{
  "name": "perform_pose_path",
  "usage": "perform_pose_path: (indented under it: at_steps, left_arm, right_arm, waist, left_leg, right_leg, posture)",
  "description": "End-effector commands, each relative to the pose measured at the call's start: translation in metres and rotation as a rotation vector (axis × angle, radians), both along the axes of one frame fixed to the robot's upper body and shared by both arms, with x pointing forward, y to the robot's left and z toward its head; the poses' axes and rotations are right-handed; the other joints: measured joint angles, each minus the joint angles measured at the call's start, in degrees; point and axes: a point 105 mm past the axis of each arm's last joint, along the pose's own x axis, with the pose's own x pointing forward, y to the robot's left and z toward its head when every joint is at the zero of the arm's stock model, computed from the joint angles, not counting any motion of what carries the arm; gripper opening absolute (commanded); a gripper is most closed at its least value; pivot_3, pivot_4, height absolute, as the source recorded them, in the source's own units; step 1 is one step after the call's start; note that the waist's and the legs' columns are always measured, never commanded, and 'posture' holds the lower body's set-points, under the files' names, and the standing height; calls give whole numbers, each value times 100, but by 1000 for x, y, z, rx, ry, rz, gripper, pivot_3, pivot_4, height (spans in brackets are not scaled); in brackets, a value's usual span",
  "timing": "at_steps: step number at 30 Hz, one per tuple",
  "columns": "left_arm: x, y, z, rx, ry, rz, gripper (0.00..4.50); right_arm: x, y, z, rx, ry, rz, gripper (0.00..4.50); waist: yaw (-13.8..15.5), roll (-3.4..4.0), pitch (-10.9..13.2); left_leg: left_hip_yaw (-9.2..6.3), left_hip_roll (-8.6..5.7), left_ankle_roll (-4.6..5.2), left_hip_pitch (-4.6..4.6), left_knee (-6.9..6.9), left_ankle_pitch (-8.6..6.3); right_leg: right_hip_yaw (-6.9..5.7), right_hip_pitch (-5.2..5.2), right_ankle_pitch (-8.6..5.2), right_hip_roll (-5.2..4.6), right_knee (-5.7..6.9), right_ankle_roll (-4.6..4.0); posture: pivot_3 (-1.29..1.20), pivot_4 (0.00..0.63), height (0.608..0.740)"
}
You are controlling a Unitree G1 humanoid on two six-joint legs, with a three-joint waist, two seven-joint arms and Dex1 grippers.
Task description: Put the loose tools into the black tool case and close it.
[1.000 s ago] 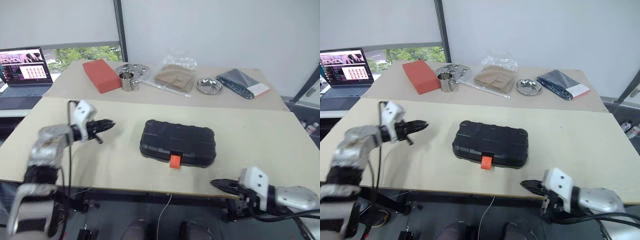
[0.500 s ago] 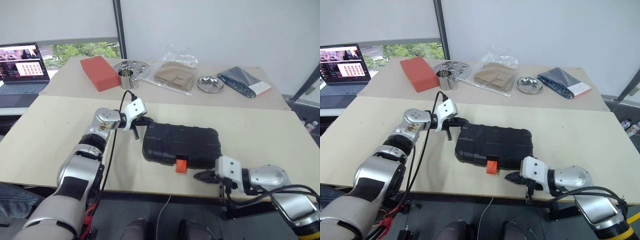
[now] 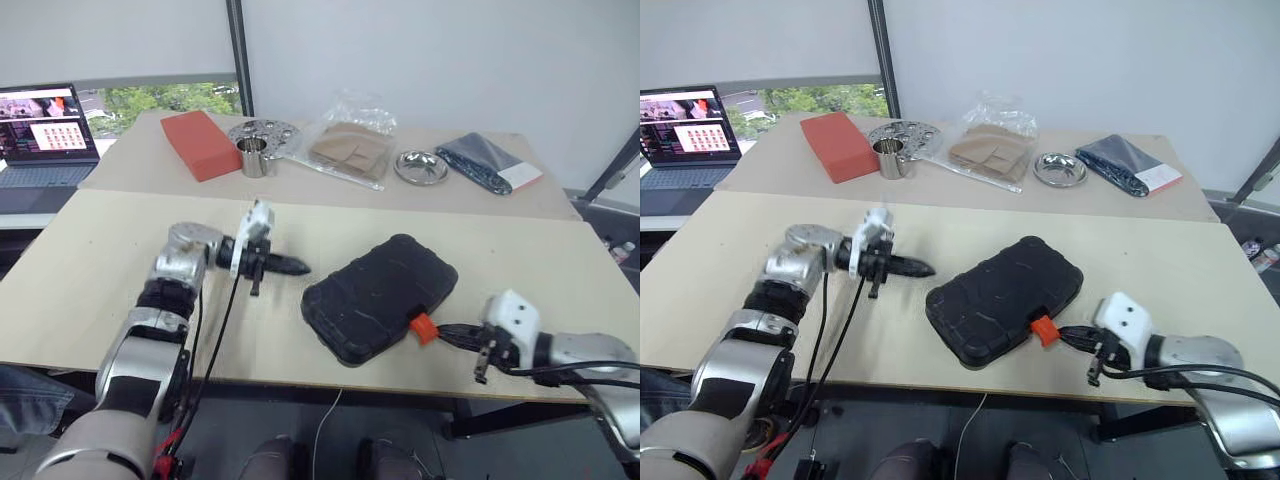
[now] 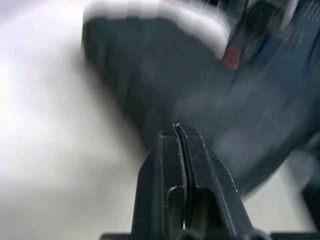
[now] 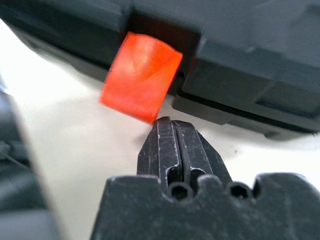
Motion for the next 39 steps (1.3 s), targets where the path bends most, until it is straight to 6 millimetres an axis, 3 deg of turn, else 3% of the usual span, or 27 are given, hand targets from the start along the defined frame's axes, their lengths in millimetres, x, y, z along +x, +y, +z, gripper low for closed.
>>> perform_pose_path:
  at_steps: [1, 6, 9, 12, 18, 22, 24, 28, 30, 35, 39]
  left_arm:
    - [-22, -37, 4, -7, -14, -98, 83]
    - [-29, -70, -39, 109, -75, -111, 83]
    - [-25, -73, -66, 220, -140, -91, 83]
    - [-22, -70, -79, 275, -190, -92, 83]
    - [-25, -70, -77, 258, -195, -107, 83]
    - [-24, -70, -74, 250, -197, -102, 83]
    - [-24, -71, -73, 247, -198, -102, 83]
    - [-24, -72, -73, 246, -205, -107, 83]
    - [-24, -73, -73, 246, -210, -110, 83]
    - [-23, -76, -71, 240, -213, -111, 83]
    - [-22, -77, -71, 239, -219, -111, 83]
  right_arm:
    - [-4, 10, 27, 99, -37, 24, 0]
    - [3, 15, 34, 149, -34, 7, 0]
    - [7, 22, 29, 132, -24, 19, 0]
    - [11, 25, 15, 71, -6, 15, 0]
    - [0, 22, -11, 5, 75, 23, 0]
    - [-8, 19, -18, 7, 95, 6, 0]
    - [-8, 18, -14, 32, 81, -2, 0]
    - [-3, 25, 18, 179, 33, 14, 0]
    - [4, 25, 25, 197, 25, 0, 0]
    - [20, 21, 3, 63, 57, -49, 0]
    - [20, 11, -14, -12, 94, -80, 0]
  waist:
    - [1, 2, -1]
    - [13, 7, -4]
    - [20, 17, -12]
    - [25, 29, -22]
    - [20, 39, -37]
    - [19, 45, -41]
    - [9, 46, -42]
    - [6, 47, -42]
    - [10, 47, -42]
    - [29, 48, -43]
    - [27, 54, -46]
  left_leg:
    - [0, 0, 0, 5, 0, 0]
    - [2, -1, 0, 22, -1, -2]
    - [3, 2, 0, 23, -1, -2]
    - [4, 2, -4, 46, -5, -11]
    - [4, 6, -23, 84, -6, -40]
    - [6, 8, -22, 88, -6, -47]
    - [7, 8, -22, 90, -6, -48]
    - [7, 11, -24, 92, -6, -49]
    - [7, 11, -22, 92, -6, -50]
    - [6, 11, -17, 91, -6, -55]
    - [11, 6, -11, 87, -7, -57]
  right_leg:
    - [3, 3, 0, 0, 0, 0]
    - [8, 16, 0, -3, -1, 1]
    - [11, 14, 4, -8, -2, -6]
    - [11, 35, 4, -15, -4, -6]
    - [9, 74, 2, -21, -10, -2]
    - [13, 77, -15, -23, -10, 25]
    - [14, 77, -14, -22, -10, 24]
    - [15, 77, -16, -22, -11, 28]
    - [16, 77, -16, -22, -13, 27]
    - [14, 77, -14, -25, -15, 23]
    - [13, 75, -7, -30, -14, 11]
  posture:
    - [0, 150, 734]
    - [0, 150, 734]
    - [0, 150, 734]
    - [0, 150, 734]
    - [0, 150, 734]
    - [0, 150, 734]
    - [0, 150, 734]
    - [0, 150, 734]
    - [0, 150, 734]
    - [0, 150, 734]
    - [0, 150, 734]
